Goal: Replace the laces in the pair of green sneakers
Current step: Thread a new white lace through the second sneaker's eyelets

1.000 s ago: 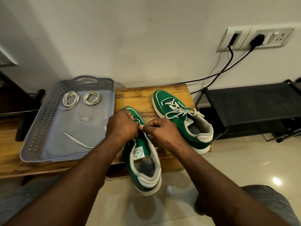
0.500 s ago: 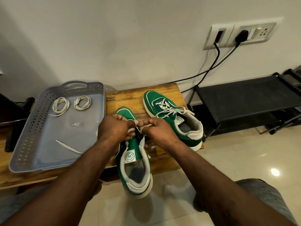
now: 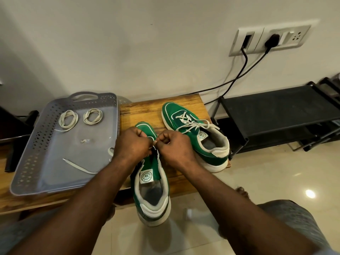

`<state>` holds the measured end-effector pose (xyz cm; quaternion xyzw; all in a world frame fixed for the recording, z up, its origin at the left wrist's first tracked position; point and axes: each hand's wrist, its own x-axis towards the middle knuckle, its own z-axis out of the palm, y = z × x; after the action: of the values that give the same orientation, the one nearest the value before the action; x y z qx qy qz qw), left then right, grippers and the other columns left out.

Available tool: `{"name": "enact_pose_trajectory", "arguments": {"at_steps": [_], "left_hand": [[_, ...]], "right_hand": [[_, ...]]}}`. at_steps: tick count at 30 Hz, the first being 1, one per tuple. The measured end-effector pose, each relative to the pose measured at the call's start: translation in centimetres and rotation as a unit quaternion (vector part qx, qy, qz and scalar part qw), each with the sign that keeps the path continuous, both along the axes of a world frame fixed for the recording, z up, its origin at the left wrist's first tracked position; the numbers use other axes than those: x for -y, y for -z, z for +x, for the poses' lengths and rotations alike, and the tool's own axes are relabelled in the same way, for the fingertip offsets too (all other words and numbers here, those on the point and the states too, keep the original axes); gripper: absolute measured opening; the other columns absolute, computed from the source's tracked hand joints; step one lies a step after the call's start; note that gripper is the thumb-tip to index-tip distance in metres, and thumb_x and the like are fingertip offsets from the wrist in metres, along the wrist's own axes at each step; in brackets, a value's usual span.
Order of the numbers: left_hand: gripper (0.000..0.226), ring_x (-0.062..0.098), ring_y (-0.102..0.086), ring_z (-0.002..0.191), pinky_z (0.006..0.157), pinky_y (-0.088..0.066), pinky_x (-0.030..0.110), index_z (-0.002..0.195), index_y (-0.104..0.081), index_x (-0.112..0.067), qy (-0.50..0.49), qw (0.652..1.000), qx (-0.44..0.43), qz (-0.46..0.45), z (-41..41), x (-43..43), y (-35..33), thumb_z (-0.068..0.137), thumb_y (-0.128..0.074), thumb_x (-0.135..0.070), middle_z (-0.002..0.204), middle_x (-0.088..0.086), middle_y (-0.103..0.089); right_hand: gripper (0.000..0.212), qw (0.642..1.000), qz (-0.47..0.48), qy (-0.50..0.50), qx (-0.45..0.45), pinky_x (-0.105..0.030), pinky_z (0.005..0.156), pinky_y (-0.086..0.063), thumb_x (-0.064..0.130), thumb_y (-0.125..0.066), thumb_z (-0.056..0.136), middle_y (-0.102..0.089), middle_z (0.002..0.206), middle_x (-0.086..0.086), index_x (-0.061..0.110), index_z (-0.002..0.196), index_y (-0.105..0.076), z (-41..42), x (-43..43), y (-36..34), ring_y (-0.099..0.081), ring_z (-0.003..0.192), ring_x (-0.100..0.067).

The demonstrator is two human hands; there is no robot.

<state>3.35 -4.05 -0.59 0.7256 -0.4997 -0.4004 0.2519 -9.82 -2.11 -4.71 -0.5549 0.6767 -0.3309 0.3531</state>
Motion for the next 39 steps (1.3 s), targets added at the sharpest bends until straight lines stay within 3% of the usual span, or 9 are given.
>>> {"name": "enact_pose_trajectory", "arguments": {"at_steps": [7,13,16,18,20,24,27,34,39], "left_hand": [[0.005,0.023,-0.072,0.075,0.075,-0.063,0.044,0.091,-0.066,-0.027,0.091,0.993,0.071,0.006,0.0,-0.3,-0.6,0.089,-0.067,-0.031,0.080,0.000,-0.073],[0.012,0.018,-0.072,0.074,0.073,-0.062,0.036,0.091,-0.073,-0.029,0.103,0.994,0.044,0.014,0.6,-0.2,-0.2,0.097,-0.064,-0.034,0.083,-0.005,-0.075],[0.011,0.019,-0.072,0.073,0.071,-0.061,0.034,0.093,-0.074,-0.027,0.109,0.993,0.028,0.027,0.5,-0.2,-0.2,0.097,-0.064,-0.025,0.085,-0.001,-0.076],[0.015,0.018,-0.071,0.069,0.063,-0.056,0.031,0.099,-0.071,-0.029,0.108,0.993,0.014,0.034,0.4,-0.1,-0.3,0.095,-0.064,-0.016,0.086,0.001,-0.075],[0.017,0.019,-0.069,0.067,0.060,-0.052,0.031,0.101,-0.068,-0.029,0.102,0.994,0.003,0.045,0.5,0.0,-0.1,0.094,-0.064,-0.014,0.086,0.004,-0.074],[0.017,0.021,-0.067,0.069,0.063,-0.055,0.034,0.097,-0.067,-0.028,0.102,0.994,-0.001,0.046,0.8,0.1,0.1,0.091,-0.064,-0.012,0.084,0.006,-0.074],[0.014,0.019,-0.071,0.070,0.061,-0.057,0.033,0.100,-0.067,-0.030,0.119,0.992,0.030,0.026,0.5,0.2,0.0,0.093,-0.065,-0.018,0.085,0.003,-0.075],[0.008,0.017,-0.072,0.072,0.074,-0.063,0.040,0.096,-0.067,-0.032,0.144,0.988,0.059,-0.008,0.5,0.1,0.0,0.093,-0.068,-0.025,0.084,-0.002,-0.074],[0.015,0.015,-0.073,0.070,0.062,-0.058,0.032,0.106,-0.065,-0.034,0.148,0.987,0.061,0.003,0.4,0.0,-0.3,0.095,-0.068,-0.024,0.086,-0.002,-0.074]], "right_hand": [[0.008,0.983,-0.069,-0.016,-0.170,-0.035,0.070,-0.053,0.019,-0.059,0.096,-0.069,0.092,0.000,0.020,0.095,-0.067,0.8,-0.2,-1.2,-0.065,0.083,-0.023],[0.011,0.939,-0.268,0.198,0.089,-0.054,0.069,-0.059,0.029,-0.053,0.103,-0.065,0.088,0.005,0.031,0.095,-0.061,-2.3,1.3,-4.8,-0.068,0.080,-0.024],[0.011,0.962,-0.171,0.182,0.114,-0.053,0.075,-0.061,0.039,-0.057,0.105,-0.068,0.092,0.006,0.031,0.112,-0.059,-1.2,0.5,-4.4,-0.070,0.082,-0.019],[0.043,0.989,-0.016,0.122,0.087,-0.051,0.077,-0.062,0.061,-0.061,0.097,-0.070,0.090,0.004,0.027,0.124,-0.056,-0.2,0.0,-2.4,-0.072,0.081,-0.017],[0.054,0.993,0.077,0.064,0.062,-0.051,0.076,-0.064,0.075,-0.064,0.082,-0.073,0.085,0.001,0.029,0.109,-0.065,0.7,-0.2,-0.6,-0.073,0.078,-0.021],[0.024,0.993,0.038,0.075,0.085,-0.045,0.074,-0.061,0.041,-0.075,0.093,-0.072,0.073,0.003,0.022,0.080,-0.068,1.0,0.1,0.9,-0.068,0.070,-0.016],[0.030,0.990,0.023,0.094,0.105,-0.048,0.070,-0.062,0.027,-0.078,0.093,-0.068,0.066,0.000,0.020,0.068,-0.064,0.9,0.4,0.5,-0.064,0.063,-0.019],[0.023,0.915,-0.184,0.268,0.239,-0.033,0.066,-0.058,0.029,-0.068,0.102,-0.069,0.074,0.001,0.013,0.086,-0.066,-1.9,1.7,-6.2,-0.066,0.067,-0.009],[0.033,0.964,-0.005,0.172,0.201,-0.051,0.083,-0.062,0.057,-0.068,0.094,-0.073,0.091,0.002,0.025,0.099,-0.070,-0.1,0.3,-2.5,-0.072,0.086,-0.019]]}}
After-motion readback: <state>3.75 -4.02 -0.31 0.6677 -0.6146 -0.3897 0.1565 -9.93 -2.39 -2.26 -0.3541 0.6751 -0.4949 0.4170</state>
